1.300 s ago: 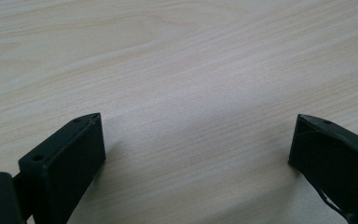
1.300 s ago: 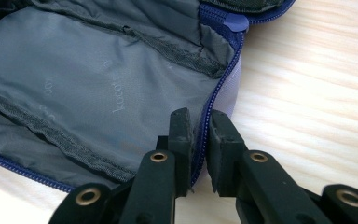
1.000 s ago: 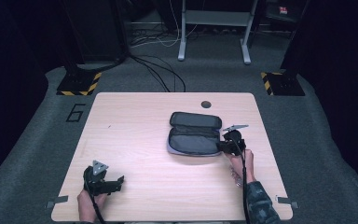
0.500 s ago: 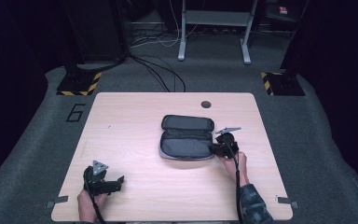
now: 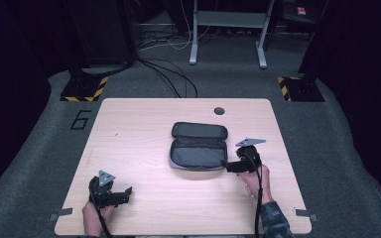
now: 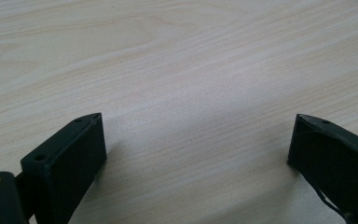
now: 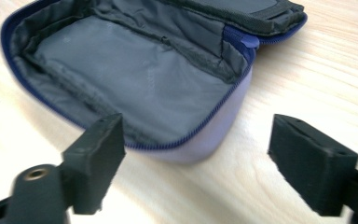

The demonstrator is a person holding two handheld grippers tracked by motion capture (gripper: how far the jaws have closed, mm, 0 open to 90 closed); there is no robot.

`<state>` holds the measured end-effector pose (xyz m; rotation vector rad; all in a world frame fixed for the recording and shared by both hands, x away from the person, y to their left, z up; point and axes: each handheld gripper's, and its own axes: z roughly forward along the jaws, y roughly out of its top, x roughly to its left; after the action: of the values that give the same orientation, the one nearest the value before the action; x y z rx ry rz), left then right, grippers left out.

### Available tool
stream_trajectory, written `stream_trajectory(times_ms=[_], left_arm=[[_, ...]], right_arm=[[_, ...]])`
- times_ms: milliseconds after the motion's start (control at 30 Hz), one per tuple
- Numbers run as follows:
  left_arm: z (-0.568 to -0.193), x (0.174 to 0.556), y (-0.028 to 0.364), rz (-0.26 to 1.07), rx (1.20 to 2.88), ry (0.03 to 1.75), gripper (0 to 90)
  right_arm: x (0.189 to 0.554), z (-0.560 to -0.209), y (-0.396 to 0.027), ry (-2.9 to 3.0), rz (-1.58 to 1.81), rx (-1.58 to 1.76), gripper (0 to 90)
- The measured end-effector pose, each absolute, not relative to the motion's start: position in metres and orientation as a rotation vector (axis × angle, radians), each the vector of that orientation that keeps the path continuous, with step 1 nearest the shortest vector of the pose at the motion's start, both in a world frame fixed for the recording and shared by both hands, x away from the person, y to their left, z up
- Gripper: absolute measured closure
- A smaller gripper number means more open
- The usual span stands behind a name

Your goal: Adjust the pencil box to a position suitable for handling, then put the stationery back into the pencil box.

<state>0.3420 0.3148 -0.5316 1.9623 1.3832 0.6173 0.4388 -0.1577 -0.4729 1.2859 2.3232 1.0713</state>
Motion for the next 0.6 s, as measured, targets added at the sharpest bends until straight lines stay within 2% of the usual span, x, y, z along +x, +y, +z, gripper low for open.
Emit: stream_trajectory(times_ms=[233, 600], left_arm=[[-0.532, 0.342, 0.315, 0.617, 1.960, 1.384, 4.1], [-0.532, 0.342, 0.315, 0.618, 1.960, 1.383, 4.1]], right_arm=[[0.413, -0.469, -0.186, 2.285, 1.032, 1.255, 8.9], [0.383, -0.475, -0.223, 2.211, 0.986, 1.312, 2.9]])
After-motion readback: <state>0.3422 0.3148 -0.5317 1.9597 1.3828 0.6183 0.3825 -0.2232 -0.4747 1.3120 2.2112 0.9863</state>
